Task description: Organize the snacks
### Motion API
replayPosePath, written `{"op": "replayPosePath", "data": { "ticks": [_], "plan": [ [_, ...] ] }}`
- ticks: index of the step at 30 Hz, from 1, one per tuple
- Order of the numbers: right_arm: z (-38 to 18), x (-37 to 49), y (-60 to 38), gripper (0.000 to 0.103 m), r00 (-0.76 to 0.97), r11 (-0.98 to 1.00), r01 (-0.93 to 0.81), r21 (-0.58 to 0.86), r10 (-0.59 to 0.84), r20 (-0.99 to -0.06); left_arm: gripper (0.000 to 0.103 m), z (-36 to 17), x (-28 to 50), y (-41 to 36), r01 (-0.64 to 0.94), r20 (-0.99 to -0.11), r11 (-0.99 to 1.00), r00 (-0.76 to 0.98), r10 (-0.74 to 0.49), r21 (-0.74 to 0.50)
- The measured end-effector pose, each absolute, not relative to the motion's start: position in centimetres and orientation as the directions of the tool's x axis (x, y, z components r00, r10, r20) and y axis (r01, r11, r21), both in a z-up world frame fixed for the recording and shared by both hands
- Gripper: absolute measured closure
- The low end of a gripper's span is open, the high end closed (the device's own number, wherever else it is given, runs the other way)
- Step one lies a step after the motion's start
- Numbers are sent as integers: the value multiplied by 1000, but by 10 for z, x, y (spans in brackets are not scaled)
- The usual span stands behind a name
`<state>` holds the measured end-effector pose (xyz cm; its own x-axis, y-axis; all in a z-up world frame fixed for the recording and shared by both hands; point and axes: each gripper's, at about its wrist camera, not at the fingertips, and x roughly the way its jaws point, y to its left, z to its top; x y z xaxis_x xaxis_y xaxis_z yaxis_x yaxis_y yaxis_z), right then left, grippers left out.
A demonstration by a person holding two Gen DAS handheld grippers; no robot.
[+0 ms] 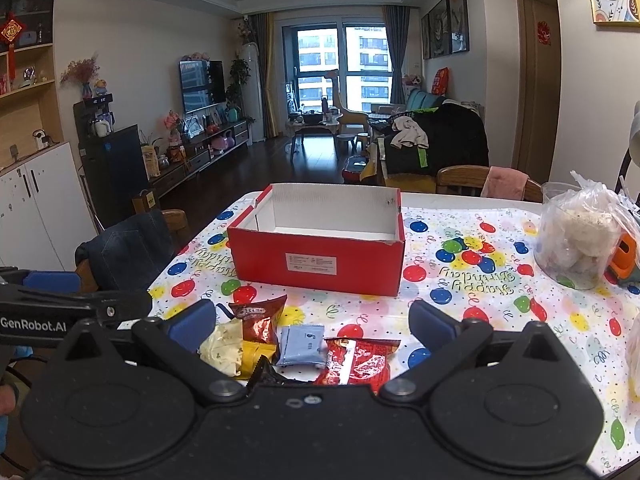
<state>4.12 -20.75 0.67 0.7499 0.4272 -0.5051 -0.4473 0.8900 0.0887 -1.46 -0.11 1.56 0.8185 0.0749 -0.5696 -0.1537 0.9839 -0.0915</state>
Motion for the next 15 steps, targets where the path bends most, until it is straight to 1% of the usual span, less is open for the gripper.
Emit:
{"op": "replayPosePath", "data": {
  "ticks": [7, 11, 15],
  "plan": [
    [0, 51, -206, 0, 745, 900, -428, 79, 401, -532, 0, 10, -6, 2, -159, -578, 983, 812, 80, -88],
    [-10, 64, -207, 0, 729, 905, -418, 83, 389, -563, 0, 2, 5, 8, -162, -604, 980, 794, 63, -112],
    [-25, 85, -207, 0, 697, 906, -408, 110, 387, -604, 0, -8, 20, 13, -180, -634, 979, 769, 82, -92]
  ]
}}
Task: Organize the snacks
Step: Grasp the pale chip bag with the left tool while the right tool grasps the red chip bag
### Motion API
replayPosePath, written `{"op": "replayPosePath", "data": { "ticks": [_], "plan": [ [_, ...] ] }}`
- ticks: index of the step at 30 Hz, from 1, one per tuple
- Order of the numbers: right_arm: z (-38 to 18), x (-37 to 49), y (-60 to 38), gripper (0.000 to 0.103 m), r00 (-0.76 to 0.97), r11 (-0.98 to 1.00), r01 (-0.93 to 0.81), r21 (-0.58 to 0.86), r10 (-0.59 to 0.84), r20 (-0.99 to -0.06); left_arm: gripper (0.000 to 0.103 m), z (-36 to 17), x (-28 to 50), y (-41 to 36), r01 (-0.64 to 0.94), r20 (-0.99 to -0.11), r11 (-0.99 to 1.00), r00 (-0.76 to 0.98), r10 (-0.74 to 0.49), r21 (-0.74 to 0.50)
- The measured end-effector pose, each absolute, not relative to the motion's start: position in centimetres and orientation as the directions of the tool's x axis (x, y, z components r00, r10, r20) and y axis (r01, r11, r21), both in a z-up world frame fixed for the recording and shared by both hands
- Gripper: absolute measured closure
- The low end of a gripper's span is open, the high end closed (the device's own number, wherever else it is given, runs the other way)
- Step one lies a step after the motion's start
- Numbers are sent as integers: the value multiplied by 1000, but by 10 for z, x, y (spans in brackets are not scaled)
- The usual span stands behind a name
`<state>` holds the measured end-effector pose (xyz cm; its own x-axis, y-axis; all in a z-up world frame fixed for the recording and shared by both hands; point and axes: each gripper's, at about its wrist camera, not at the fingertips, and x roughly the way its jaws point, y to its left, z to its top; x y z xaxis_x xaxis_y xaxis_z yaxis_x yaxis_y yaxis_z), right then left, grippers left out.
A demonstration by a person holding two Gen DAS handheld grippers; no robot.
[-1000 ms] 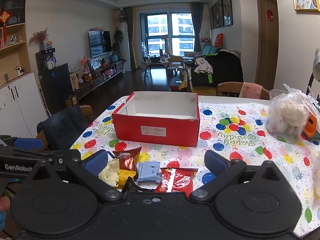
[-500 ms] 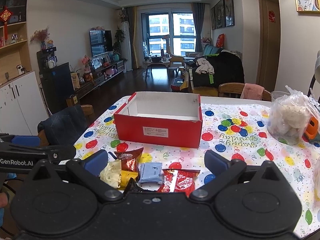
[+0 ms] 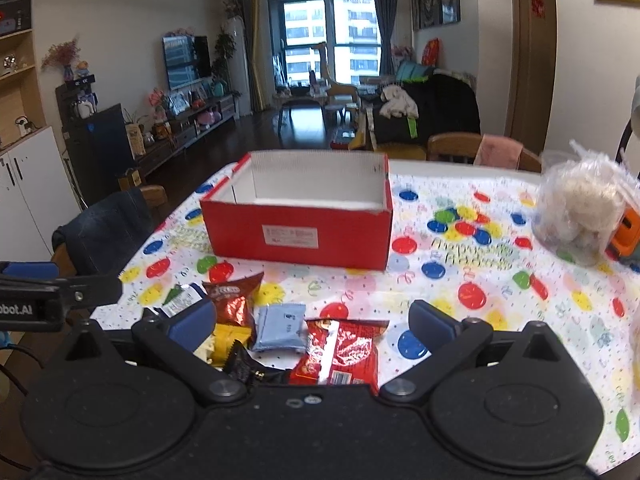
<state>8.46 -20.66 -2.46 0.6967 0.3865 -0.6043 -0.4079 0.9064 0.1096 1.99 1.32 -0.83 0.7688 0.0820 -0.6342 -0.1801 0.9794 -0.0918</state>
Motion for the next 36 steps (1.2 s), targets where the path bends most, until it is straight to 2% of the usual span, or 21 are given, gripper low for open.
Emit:
{"op": "replayPosePath", "data": {
  "ticks": [7, 13, 19, 22, 26, 30, 32, 36],
  "plan": [
    [-76, 125, -210, 2, 612, 924, -364, 118, 333, -717, 0, -44, 42, 31, -237, -723, 969, 681, 116, -68],
    [-109, 152, -209, 7, 546, 930, -346, 122, 306, -780, 0, -71, 52, 44, -258, -783, 962, 615, 96, -85],
    [-123, 168, -199, 11, 511, 913, -391, 113, 318, -799, 0, -80, 65, 21, -166, -800, 983, 599, 39, -76],
    [-131, 176, -194, 16, 488, 909, -402, 112, 316, -814, 7, -86, 75, 13, -140, -811, 987, 584, 19, -78],
    [-137, 186, -192, 17, 472, 909, -401, 114, 312, -825, 26, -96, 88, 20, -179, -835, 978, 550, 10, -106],
    [-140, 190, -189, 17, 457, 905, -408, 122, 318, -831, 31, -101, 96, 25, -199, -842, 969, 539, -14, -143],
    [-139, 192, -188, 18, 444, 903, -404, 142, 330, -833, 40, -102, 100, 24, -197, -847, 968, 531, -26, -153],
    [-140, 194, -184, 18, 428, 900, -413, 137, 325, -844, 44, -106, 106, 24, -200, -853, 964, 519, -48, -176]
  ]
}}
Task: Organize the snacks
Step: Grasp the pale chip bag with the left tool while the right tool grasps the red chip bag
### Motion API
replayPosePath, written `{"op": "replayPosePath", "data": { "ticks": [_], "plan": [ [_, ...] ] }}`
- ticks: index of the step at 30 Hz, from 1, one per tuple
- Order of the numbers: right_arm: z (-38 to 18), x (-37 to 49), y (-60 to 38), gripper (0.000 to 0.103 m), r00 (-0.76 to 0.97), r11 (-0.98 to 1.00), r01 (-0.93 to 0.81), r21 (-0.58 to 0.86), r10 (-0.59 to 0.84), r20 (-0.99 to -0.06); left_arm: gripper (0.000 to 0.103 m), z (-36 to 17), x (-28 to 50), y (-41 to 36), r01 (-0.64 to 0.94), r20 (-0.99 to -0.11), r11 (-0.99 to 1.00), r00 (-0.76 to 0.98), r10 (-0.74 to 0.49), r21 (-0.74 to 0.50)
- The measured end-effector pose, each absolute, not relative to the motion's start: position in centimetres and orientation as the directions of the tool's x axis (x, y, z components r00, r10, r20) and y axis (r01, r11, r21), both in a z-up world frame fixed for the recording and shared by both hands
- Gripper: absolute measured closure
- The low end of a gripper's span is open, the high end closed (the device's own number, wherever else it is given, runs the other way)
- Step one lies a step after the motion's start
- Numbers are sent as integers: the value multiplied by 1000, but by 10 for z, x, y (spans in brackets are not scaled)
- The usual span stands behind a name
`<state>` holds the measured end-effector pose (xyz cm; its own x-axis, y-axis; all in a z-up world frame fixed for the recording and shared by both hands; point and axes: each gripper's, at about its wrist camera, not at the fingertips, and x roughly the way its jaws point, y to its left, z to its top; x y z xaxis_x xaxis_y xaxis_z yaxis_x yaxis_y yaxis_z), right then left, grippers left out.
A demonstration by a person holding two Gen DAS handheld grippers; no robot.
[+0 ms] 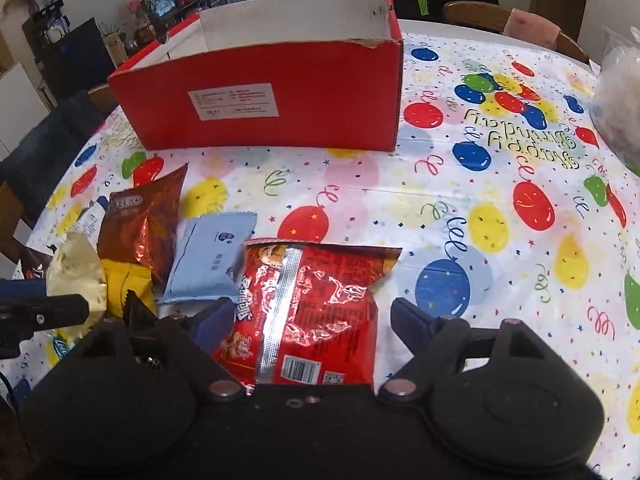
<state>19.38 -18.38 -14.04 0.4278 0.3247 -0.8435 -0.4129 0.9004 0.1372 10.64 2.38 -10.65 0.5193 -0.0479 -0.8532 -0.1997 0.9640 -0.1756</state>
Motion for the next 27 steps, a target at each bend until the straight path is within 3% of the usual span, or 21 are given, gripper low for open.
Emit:
{"op": "replayPosePath", "data": {
  "ticks": [7, 11, 18, 27],
  "plan": [
    [-148, 198, -183, 17, 402, 904, -398, 155, 324, -857, 52, -116, 117, 31, -233, -865, 948, 497, -77, -218],
    [-149, 199, -181, 22, 396, 903, -399, 161, 328, -858, 65, -120, 120, 32, -241, -873, 944, 481, -87, -226],
    [-147, 198, -183, 31, 395, 899, -399, 180, 346, -851, 70, -120, 119, 31, -234, -869, 945, 487, -91, -230],
    [-141, 194, -190, 32, 407, 906, -377, 191, 347, -845, 73, -115, 114, 30, -230, -862, 948, 501, -79, -220]
  ]
}}
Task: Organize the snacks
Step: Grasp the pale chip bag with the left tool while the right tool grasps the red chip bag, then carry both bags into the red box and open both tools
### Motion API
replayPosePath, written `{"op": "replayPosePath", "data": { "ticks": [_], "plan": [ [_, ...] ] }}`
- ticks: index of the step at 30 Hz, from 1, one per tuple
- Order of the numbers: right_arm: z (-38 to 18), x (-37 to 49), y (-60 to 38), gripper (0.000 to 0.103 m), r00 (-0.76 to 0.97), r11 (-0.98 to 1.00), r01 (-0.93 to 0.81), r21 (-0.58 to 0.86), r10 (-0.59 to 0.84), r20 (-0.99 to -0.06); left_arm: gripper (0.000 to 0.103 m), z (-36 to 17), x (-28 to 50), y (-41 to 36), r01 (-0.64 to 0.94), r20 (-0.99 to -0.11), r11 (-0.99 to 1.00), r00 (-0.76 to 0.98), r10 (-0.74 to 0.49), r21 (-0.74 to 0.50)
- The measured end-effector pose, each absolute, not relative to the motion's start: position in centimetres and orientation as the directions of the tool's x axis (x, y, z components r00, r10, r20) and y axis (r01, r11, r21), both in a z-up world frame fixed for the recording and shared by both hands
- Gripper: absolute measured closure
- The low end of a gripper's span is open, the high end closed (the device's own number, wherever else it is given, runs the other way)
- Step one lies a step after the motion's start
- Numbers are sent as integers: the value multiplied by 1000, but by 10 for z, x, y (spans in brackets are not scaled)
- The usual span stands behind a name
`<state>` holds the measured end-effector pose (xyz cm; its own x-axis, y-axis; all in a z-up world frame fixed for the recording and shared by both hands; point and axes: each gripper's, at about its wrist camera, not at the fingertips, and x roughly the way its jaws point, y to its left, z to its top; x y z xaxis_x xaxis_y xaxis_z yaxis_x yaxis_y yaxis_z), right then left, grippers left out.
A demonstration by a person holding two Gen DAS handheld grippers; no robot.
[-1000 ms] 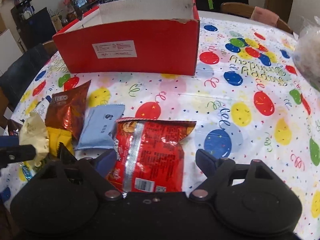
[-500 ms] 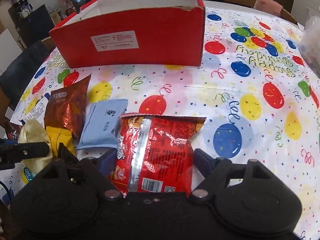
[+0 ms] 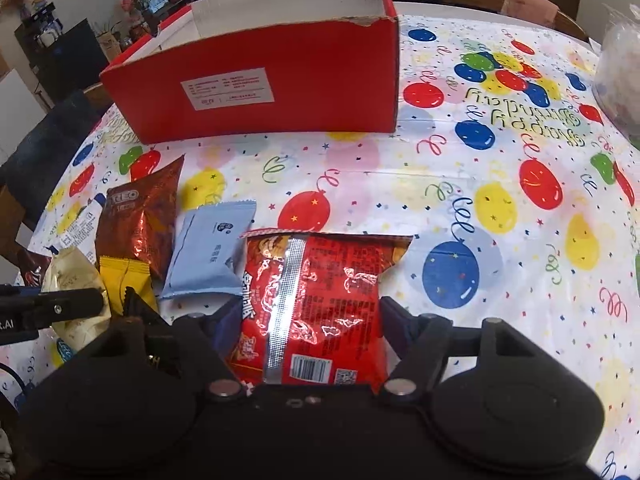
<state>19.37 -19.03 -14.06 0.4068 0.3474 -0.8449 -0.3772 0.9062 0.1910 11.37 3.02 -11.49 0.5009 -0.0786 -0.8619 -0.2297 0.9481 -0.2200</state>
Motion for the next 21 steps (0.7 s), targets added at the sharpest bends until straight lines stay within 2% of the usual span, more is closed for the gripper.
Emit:
{"op": "replayPosePath", "data": {
  "ticks": [21],
  "plan": [
    [-48, 184, -200, 32, 536, 870, -457, 183, 433, -725, 73, -46, 109, 31, -176, -789, 963, 612, -56, -206]
  ]
}}
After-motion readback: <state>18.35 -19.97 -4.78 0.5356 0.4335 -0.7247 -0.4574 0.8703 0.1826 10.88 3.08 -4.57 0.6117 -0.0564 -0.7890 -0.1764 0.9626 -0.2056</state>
